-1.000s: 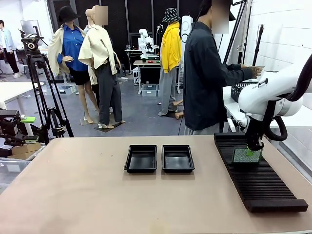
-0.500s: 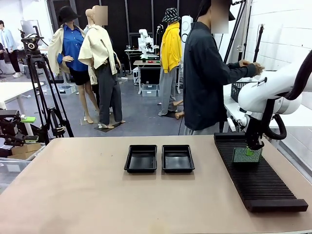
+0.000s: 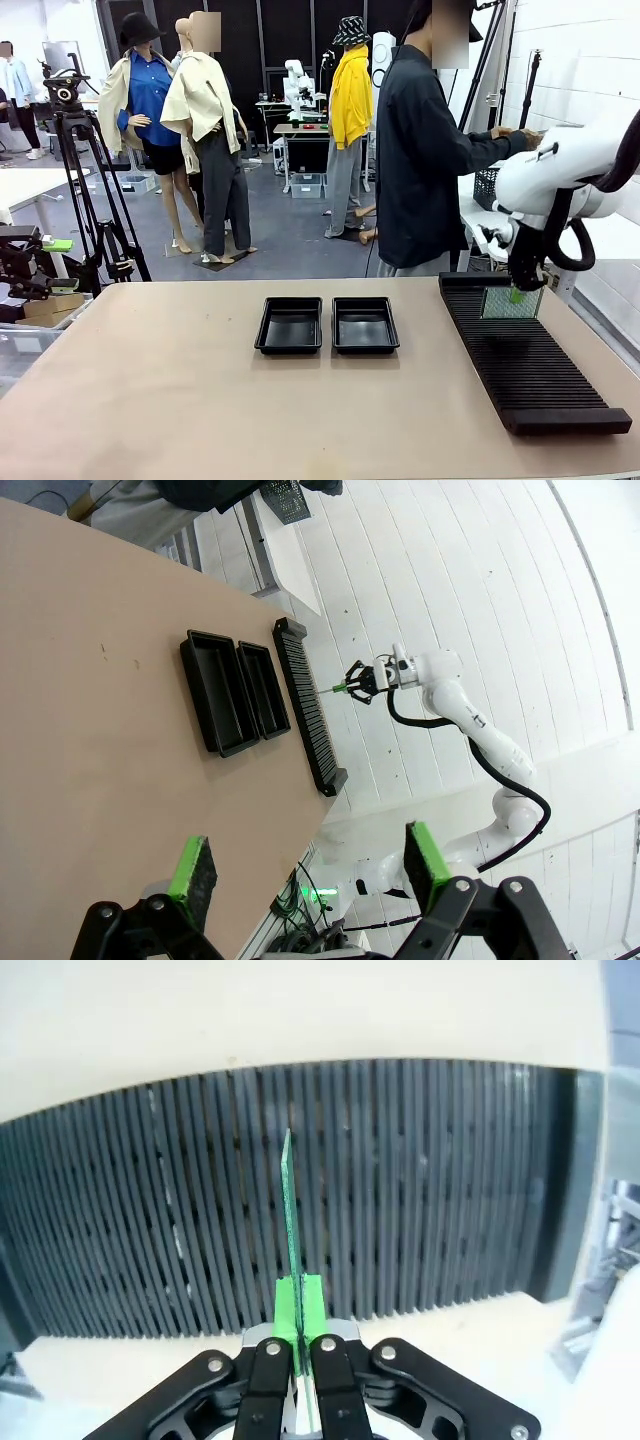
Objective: Inspect and transfer BCBs to ESD trays.
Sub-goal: Pick up the Blank PCB from the PCB Rack and place it in the left ESD tray.
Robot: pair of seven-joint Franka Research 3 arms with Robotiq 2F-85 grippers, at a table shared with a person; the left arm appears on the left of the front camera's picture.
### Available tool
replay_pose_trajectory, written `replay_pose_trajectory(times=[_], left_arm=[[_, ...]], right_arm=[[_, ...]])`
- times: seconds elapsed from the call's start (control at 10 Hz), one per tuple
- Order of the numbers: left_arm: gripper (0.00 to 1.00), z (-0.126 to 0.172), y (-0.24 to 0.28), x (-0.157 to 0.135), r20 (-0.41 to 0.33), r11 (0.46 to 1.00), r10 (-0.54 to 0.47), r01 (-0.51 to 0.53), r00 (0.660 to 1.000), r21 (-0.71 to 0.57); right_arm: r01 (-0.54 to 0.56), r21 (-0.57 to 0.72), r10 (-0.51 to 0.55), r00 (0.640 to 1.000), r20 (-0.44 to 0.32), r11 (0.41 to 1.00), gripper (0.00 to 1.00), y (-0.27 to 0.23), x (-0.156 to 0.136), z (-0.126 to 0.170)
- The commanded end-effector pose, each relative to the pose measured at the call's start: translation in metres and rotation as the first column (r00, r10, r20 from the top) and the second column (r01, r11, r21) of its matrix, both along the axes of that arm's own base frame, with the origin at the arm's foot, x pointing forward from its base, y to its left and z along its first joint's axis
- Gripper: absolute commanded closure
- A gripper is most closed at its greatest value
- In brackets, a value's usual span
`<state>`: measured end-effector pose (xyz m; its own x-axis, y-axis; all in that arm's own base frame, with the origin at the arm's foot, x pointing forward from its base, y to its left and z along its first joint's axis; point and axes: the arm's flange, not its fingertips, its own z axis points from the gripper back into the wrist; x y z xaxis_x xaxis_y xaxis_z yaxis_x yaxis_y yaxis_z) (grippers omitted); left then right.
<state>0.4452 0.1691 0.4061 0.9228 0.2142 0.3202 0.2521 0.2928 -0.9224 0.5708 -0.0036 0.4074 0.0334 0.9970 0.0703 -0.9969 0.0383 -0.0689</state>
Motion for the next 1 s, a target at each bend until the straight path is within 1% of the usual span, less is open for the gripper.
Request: replay_pose_trajectory(times=[0.0, 0.1, 0.3, 0.4, 0.5, 0.6, 0.7, 0.8, 0.9], left_arm=[[0.0, 0.002, 0.001, 0.0, -0.013, 1.0, 0.013, -0.013, 1.0, 0.001], [0.0, 0.002, 0.001, 0.0, -0.013, 1.0, 0.013, -0.013, 1.0, 0.001], [0.0, 0.002, 0.001, 0.0, -0.013, 1.0, 0.013, -0.013, 1.0, 0.001], [0.0, 0.002, 0.001, 0.0, -0.013, 1.0, 0.013, -0.013, 1.0, 0.001], [0.0, 0.002, 0.001, 0.0, -0.013, 1.0, 0.013, -0.013, 1.0, 0.001], [0.0, 0.002, 0.001, 0.0, -0.013, 1.0, 0.013, -0.013, 1.0, 0.001], [0.0, 0.002, 0.001, 0.0, -0.013, 1.0, 0.013, -0.013, 1.0, 0.001], [0.0, 0.002, 0.001, 0.0, -0.013, 1.0, 0.013, -0.013, 1.0, 0.001], [0.0, 0.002, 0.001, 0.0, -0.013, 1.0, 0.013, -0.013, 1.0, 0.001]], right_arm=[[-0.004, -0.064, 0.005, 1.0, 0.018, 0.998, 1.0, 0.004, -0.005, 0.028], [-0.017, -0.066, 0.018, 1.0, 0.023, 0.998, 1.0, 0.004, -0.008, 0.041], [0.001, -0.072, 0.001, 0.999, 0.035, 0.997, 1.0, 0.002, -0.017, 0.069], [0.032, -0.079, -0.03, 0.999, 0.036, 0.996, 1.0, 0.002, -0.019, 0.079], [0.059, -0.081, -0.058, 0.998, 0.019, 0.995, 1.0, 0.004, -0.021, 0.086], [0.129, -0.069, -0.13, 0.991, -0.013, 0.989, 1.0, 0.008, -0.019, 0.091], [0.223, -0.046, -0.225, 0.972, -0.065, 0.974, 1.0, 0.015, -0.018, 0.097], [0.361, -0.018, -0.36, 0.925, -0.121, 0.933, 1.0, 0.024, -0.017, 0.102], [0.513, 0.026, -0.502, 0.848, -0.169, 0.858, 1.0, 0.035, -0.017, 0.105]])
